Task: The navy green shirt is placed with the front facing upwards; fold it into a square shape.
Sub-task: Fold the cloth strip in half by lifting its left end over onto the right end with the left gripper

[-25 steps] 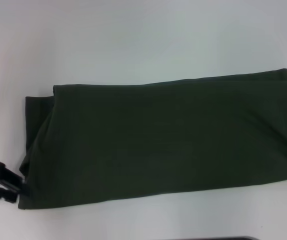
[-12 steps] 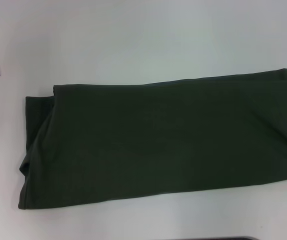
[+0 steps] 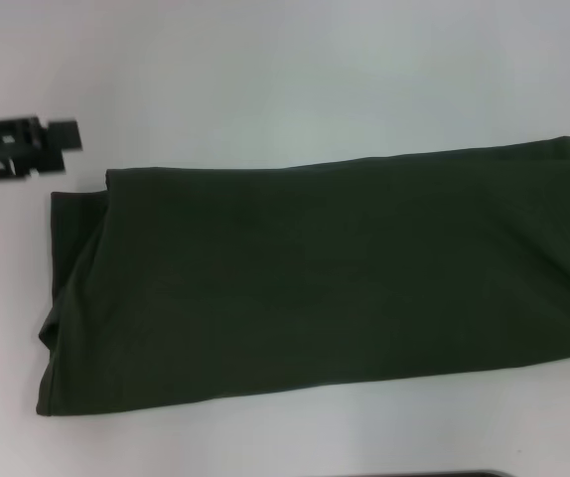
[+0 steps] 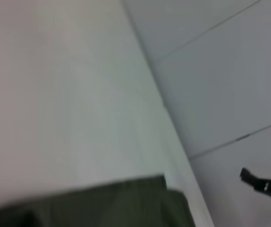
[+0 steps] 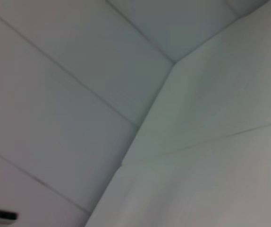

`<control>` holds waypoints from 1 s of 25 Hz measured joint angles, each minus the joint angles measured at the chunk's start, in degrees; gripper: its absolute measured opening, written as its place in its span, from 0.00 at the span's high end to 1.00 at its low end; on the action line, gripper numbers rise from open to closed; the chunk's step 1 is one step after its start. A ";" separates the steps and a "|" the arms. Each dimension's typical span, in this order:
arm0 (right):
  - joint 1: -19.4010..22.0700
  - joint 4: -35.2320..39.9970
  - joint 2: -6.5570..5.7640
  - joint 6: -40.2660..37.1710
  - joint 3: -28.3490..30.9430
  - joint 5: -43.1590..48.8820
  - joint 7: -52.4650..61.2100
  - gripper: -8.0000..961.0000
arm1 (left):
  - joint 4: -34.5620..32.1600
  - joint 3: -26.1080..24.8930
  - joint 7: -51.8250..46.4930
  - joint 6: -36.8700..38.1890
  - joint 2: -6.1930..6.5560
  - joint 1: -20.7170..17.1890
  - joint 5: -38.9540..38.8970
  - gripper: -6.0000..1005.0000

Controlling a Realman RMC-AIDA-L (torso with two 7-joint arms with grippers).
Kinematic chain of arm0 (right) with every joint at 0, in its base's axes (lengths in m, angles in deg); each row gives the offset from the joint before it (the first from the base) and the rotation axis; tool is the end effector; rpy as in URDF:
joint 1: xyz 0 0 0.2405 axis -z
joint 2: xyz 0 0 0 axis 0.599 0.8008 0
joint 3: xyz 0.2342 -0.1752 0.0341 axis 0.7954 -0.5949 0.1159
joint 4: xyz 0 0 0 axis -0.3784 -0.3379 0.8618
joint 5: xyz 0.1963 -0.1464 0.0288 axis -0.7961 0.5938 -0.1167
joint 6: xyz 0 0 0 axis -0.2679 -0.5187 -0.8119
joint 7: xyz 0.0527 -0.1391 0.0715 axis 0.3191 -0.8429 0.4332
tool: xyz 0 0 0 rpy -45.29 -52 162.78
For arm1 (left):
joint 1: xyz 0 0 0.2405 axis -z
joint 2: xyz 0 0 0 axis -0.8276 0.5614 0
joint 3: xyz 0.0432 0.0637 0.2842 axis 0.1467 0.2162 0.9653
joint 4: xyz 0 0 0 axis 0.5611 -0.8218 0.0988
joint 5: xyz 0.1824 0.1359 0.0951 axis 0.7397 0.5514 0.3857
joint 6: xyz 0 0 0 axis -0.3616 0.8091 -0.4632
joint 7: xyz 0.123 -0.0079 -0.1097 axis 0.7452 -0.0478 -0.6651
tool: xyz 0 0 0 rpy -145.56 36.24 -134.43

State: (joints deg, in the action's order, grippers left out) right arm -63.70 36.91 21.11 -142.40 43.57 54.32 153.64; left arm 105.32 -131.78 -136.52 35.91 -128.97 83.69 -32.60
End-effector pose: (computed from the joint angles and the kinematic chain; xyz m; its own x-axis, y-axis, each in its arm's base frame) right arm 0.3694 0.3550 0.1317 0.2505 -0.7266 -0.6398 -0.8778 -0.4491 0.1664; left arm -0.3233 0.3503 0.0758 0.1979 0.8954 0.3989 0.9108 -0.3185 0.2629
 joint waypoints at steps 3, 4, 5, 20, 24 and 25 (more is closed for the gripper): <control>-0.32 0.27 0.29 -2.43 -1.39 1.01 0.28 0.07 | -4.12 4.42 -3.01 -0.30 1.36 0.23 0.41 0.18; -0.35 0.28 0.39 -2.98 -2.26 1.43 0.36 0.07 | -4.81 5.13 -3.29 -0.44 1.44 0.30 0.48 0.18; -0.29 0.29 0.50 -3.15 -3.09 1.86 0.42 0.07 | -5.74 6.17 -3.62 -0.67 1.44 0.43 0.71 0.18; 1.16 0.22 3.35 0.48 -5.80 5.71 -1.21 0.10 | -13.35 12.84 -6.30 -14.17 -1.04 3.55 8.29 0.18; 1.50 0.18 3.37 0.28 -5.48 5.69 -1.18 0.10 | -13.38 13.15 -7.61 -16.36 -1.06 3.70 10.24 0.18; 1.58 0.18 3.37 0.26 -5.42 5.68 -1.18 0.10 | -13.39 13.25 -7.80 -16.86 -1.06 3.71 10.67 0.18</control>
State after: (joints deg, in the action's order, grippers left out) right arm -62.12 37.09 24.48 -142.13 38.15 60.00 152.46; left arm 91.92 -118.54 -144.32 19.05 -130.03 87.40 -21.92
